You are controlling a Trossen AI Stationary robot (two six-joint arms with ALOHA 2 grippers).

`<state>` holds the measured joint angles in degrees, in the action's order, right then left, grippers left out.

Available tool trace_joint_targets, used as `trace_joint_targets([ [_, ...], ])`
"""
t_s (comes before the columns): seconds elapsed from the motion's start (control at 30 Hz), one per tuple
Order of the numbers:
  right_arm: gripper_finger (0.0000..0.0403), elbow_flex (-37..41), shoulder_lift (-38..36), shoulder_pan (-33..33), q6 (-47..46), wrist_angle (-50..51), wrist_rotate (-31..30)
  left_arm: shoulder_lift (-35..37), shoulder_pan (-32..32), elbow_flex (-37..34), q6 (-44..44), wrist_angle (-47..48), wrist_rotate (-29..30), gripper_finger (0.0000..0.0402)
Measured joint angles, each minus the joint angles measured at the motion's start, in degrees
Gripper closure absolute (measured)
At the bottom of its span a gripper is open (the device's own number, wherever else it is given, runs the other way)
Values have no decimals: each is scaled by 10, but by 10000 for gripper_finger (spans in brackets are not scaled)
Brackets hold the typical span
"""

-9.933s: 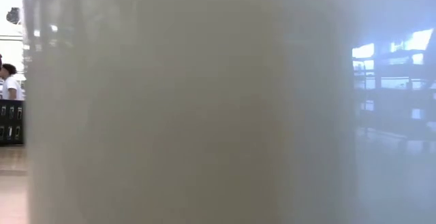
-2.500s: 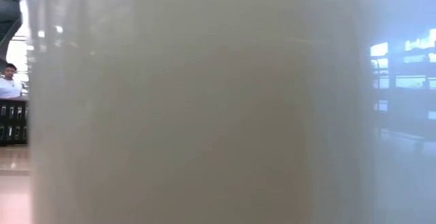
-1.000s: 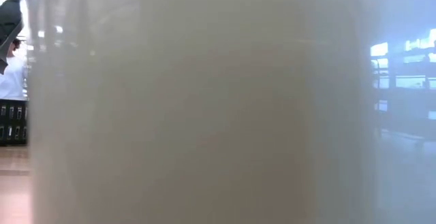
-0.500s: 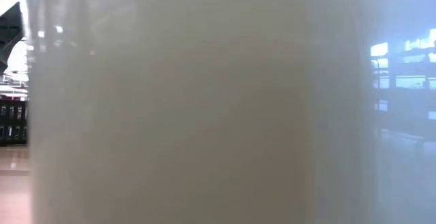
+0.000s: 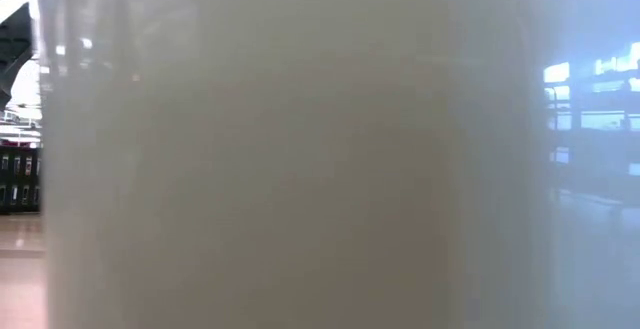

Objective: Stack baskets on shelf by color
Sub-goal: Stack the top white bin on top of the white bin on the shelf

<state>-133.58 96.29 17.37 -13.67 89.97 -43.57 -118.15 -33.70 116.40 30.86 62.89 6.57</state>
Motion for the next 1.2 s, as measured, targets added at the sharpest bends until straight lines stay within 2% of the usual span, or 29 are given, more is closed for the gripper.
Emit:
trace_joint_targets([
  [0.2,398,0,0,-16,0,0,0,-1,14,11,1,-16,44,342],
  [0.4,399,0,0,-26,1,0,2,-1,30,76,20,-17,107,269],
  [0.5,399,0,0,-26,1,0,2,-1,35,128,-1,-14,93,245],
  [0.63,399,0,0,-26,2,0,2,0,37,188,-18,7,40,229],
  [0.8,398,0,0,-23,2,0,4,7,35,183,-24,75,23,233],
  [1.0,399,0,0,-23,5,0,8,8,36,183,-71,108,12,254],
  [1.1,398,0,0,-23,6,0,8,8,37,184,-104,122,12,284],
  [1.2,399,0,0,-23,7,0,8,8,37,184,-105,124,12,339],
])
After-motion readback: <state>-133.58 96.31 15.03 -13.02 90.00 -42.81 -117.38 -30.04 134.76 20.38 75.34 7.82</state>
